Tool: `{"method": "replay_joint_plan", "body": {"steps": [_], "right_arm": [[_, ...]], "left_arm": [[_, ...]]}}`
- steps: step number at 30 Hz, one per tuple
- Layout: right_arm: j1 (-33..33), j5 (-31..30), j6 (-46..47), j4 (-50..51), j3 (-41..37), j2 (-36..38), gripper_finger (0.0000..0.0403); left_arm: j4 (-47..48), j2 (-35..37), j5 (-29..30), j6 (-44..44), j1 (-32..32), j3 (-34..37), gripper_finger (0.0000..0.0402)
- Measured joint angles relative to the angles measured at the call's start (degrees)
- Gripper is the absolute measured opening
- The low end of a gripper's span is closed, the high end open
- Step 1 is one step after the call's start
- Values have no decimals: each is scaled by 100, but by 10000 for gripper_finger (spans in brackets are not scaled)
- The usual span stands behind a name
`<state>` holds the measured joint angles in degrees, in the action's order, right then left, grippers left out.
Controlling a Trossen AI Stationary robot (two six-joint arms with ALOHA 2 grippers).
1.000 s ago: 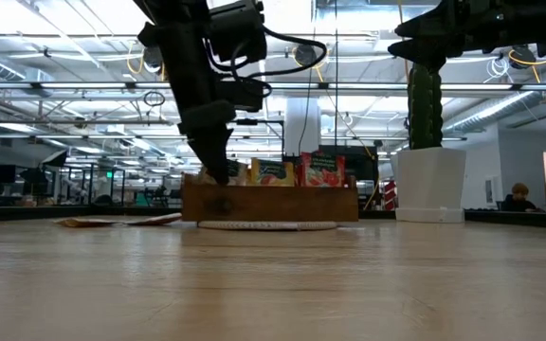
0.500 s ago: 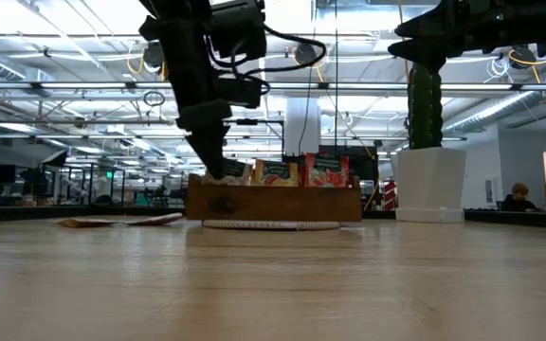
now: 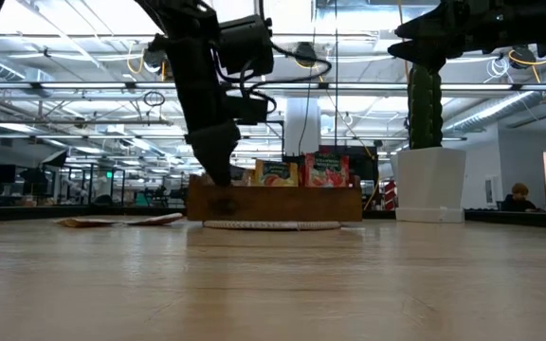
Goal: Pick & Place Tea
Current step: Put the tan gold tea bag into the left section of the wood organizer
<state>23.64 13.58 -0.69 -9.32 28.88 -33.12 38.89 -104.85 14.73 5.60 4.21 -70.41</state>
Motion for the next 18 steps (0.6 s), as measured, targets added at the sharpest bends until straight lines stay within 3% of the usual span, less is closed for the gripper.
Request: {"method": "replay_joint_plan", "body": {"steps": [18], "right_arm": [[-2,0,4,-2,0,0,260]], "left_arm": [[149,-269,83,118,192,-32,0]]}}
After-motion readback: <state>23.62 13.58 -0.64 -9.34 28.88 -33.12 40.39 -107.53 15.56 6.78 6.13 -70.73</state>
